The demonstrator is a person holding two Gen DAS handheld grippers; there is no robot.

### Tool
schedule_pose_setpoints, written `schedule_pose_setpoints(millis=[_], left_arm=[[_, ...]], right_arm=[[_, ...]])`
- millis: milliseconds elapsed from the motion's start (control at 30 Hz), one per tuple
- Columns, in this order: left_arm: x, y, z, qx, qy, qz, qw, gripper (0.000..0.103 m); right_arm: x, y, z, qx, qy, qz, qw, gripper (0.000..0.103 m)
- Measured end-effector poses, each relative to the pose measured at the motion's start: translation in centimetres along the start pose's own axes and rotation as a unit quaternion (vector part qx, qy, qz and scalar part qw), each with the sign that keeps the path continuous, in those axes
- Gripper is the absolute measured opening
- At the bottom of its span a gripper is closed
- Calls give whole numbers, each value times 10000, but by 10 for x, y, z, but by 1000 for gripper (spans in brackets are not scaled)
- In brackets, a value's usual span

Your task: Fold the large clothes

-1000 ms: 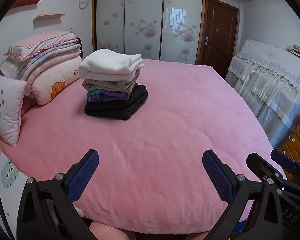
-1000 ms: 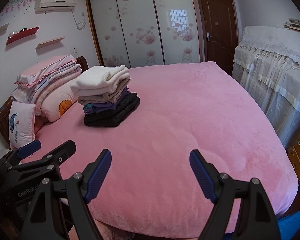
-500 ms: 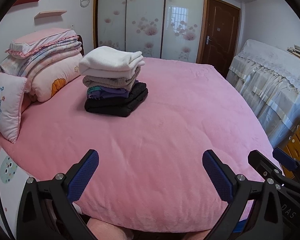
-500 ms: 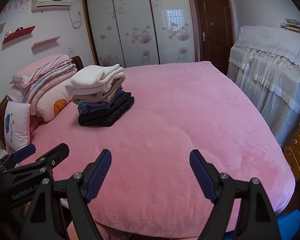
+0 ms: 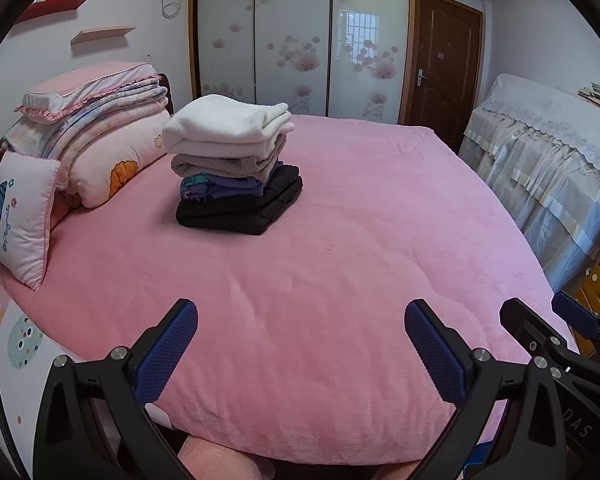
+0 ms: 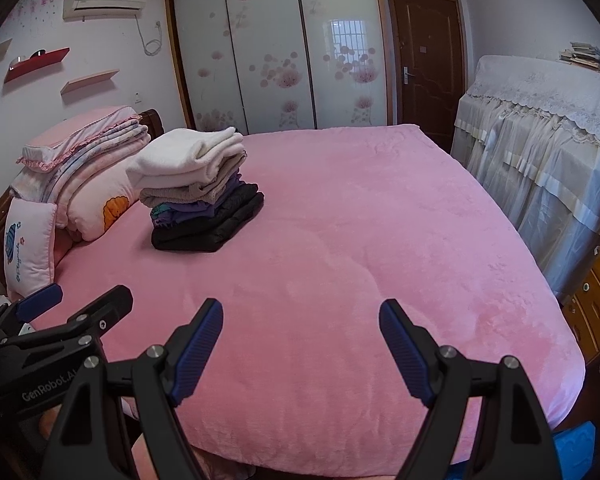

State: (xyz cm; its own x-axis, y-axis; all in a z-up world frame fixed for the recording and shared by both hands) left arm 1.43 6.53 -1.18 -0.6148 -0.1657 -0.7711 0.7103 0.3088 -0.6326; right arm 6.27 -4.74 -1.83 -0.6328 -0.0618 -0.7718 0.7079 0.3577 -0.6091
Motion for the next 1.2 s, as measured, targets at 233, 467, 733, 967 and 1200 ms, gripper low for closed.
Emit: schedule_pose_setpoints(millis=[233, 467, 733, 967, 1200], left_arm=[[1, 1, -2, -13, -54, -53, 10000, 102], [2, 1, -4, 33, -104, -75, 9999, 102], [2, 1, -5, 63, -107, -83, 9999, 102], [1, 1, -3, 79, -98, -97, 9999, 102], [2, 2, -3, 98, -75, -130, 9998, 102]], right_arm=[[0, 1, 0, 8, -9, -17, 10000, 81], [0, 1, 0, 29, -45, -4, 10000, 81], [-2, 0, 2, 84, -116, 20, 9999, 81], [-3, -1, 3, 105, -142, 18, 9998, 81], [-3, -2, 7, 120, -138, 0, 9998, 81]])
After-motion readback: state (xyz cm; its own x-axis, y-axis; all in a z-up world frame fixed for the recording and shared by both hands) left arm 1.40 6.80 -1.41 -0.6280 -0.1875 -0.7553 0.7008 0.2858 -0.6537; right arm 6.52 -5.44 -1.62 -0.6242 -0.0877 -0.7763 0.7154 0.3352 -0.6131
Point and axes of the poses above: each gripper's, at about its wrist camera, not at the fingertips, and y roughly the way its jaws point, z to its right, x to its underside, the point moved 7 cm from there along y, roughly the way its jaws point, and after that the axes turned 10 degrees about -x, right-handed, at the moved point
